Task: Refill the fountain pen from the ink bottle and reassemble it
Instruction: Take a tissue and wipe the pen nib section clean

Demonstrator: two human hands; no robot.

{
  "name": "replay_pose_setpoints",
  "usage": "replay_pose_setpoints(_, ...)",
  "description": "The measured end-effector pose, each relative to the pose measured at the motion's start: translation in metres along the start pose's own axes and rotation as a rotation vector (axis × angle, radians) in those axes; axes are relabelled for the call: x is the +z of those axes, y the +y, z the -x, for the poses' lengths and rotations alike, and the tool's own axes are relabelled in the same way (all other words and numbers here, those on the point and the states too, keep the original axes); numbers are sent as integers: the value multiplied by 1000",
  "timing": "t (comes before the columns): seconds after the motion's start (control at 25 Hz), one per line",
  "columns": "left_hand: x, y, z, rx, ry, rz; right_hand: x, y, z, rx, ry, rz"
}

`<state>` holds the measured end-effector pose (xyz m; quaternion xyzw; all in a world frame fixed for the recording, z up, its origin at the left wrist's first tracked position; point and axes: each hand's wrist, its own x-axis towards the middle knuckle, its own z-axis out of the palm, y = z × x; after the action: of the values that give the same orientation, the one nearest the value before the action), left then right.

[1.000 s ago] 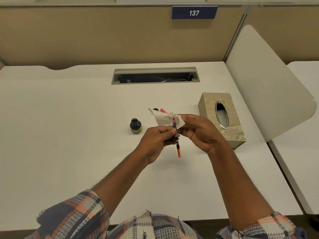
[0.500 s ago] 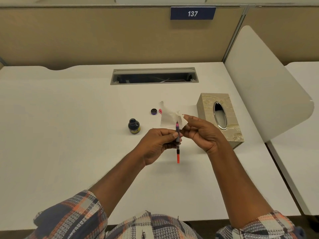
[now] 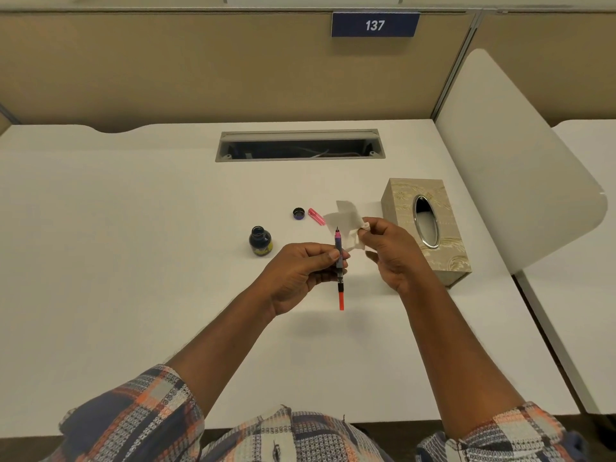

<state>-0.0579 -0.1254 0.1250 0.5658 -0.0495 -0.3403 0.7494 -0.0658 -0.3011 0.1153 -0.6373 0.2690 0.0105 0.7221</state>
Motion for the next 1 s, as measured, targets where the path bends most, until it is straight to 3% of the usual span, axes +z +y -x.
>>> replay_pose_setpoints(0.08, 0, -1, 1, -4, -16, -8, 2, 1, 2, -31, 59, 111)
replay_pose_setpoints(0.64, -9, -4, 3, -3, 9, -7, 17, 1, 5, 82, 25, -332)
replay_pose_setpoints(1.0, -9, -6, 1, -12, 26, -71, 32, 9, 12, -200, 59, 91)
